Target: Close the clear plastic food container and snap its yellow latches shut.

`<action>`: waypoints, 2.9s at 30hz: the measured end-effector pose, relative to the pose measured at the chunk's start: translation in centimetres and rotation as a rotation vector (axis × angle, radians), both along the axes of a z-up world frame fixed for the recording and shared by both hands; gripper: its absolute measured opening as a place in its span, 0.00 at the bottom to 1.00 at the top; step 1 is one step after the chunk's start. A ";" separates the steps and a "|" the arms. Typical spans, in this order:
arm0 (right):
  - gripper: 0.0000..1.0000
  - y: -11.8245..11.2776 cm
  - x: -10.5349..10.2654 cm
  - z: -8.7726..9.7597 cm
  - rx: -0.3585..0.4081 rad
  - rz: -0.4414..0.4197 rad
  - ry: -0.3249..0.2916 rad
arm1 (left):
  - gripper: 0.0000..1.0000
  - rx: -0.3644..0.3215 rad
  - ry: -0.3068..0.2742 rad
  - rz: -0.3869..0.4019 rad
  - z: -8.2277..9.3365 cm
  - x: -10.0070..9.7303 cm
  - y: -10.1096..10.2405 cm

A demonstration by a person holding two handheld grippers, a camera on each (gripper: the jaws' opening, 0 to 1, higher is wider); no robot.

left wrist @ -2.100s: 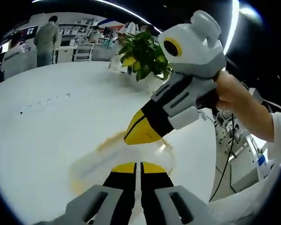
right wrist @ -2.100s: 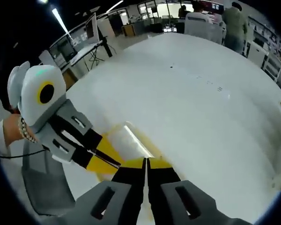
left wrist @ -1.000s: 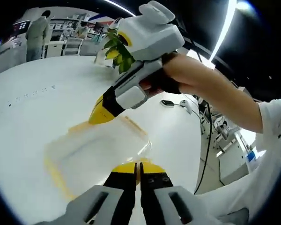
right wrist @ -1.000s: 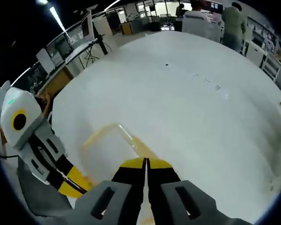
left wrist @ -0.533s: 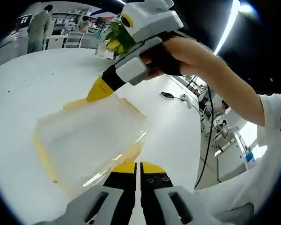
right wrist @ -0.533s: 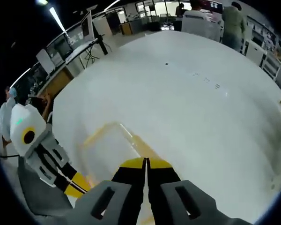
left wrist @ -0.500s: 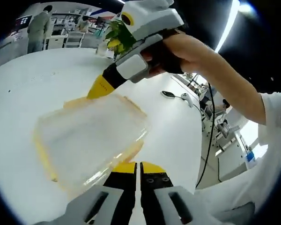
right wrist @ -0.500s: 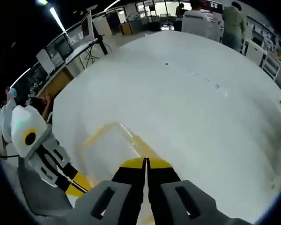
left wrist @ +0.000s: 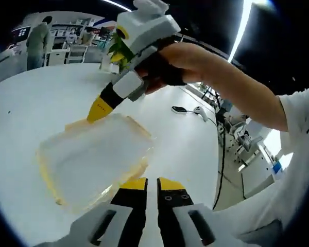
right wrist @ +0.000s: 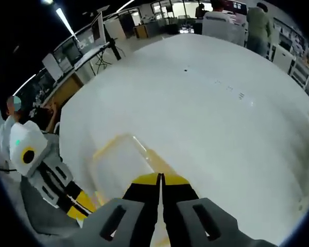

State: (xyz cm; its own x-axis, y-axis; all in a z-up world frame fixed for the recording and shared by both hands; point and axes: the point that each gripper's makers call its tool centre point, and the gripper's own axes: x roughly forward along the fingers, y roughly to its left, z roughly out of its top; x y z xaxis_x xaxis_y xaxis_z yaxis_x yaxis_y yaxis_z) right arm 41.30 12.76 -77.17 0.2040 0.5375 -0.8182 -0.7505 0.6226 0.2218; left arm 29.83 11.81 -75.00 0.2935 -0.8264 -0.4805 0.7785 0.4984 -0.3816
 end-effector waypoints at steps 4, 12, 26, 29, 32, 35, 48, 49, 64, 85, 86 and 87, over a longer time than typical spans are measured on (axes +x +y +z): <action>0.09 0.4 -0.1 0.6 -0.015 0.123 -0.031 | 0.18 0.098 -0.252 -0.015 1.2 2.7 1.3; 0.31 0.4 -1.6 0.4 -0.202 0.435 -0.050 | 0.26 0.351 -0.501 -0.223 -0.7 3.3 1.3; 0.40 0.5 -2.3 -1.0 -0.405 0.649 0.057 | 0.28 0.489 -0.632 -0.401 -2.3 2.8 0.4; 0.40 0.6 -2.7 -1.1 -0.429 0.674 0.070 | 0.29 0.511 -0.659 -0.423 -2.7 2.8 0.4; 0.37 0.8 -2.9 -0.9 -0.443 0.695 0.059 | 0.29 0.522 -0.673 -0.440 -2.6 2.8 0.3; 0.32 1.2 -2.7 -0.8 -0.431 0.692 0.055 | 0.29 0.527 -0.679 -0.450 -2.4 2.9 0.2; 0.35 1.0 -2.8 -1.0 -0.451 0.746 0.133 | 0.31 0.533 -0.673 -0.472 -2.7 3.2 0.3; 0.35 1.0 -2.7 -1.0 -0.453 0.744 0.134 | 0.31 0.535 -0.674 -0.473 -2.7 3.2 0.3; 0.35 1.0 -2.8 -1.2 -0.566 0.761 0.129 | 0.29 0.526 -0.656 -0.410 -2.9 3.1 0.4; 0.34 1.1 -3.1 -1.4 -0.542 0.739 0.186 | 0.26 0.539 -0.696 -0.442 -3.0 2.9 0.5; 0.34 1.1 -3.1 -1.4 -0.542 0.739 0.186 | 0.26 0.539 -0.699 -0.444 -3.0 2.8 0.5; 0.34 1.1 -3.1 -1.4 -0.543 0.738 0.188 | 0.25 0.548 -0.701 -0.442 -3.0 2.7 0.4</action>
State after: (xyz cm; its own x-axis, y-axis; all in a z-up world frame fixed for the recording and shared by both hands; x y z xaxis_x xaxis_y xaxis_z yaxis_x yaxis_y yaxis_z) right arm 38.20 13.84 -78.61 -0.1974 0.0129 -0.9802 -0.9786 0.0568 0.1978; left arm 32.53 12.21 -78.03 0.3763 -0.6460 -0.6642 0.8983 0.0789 0.4322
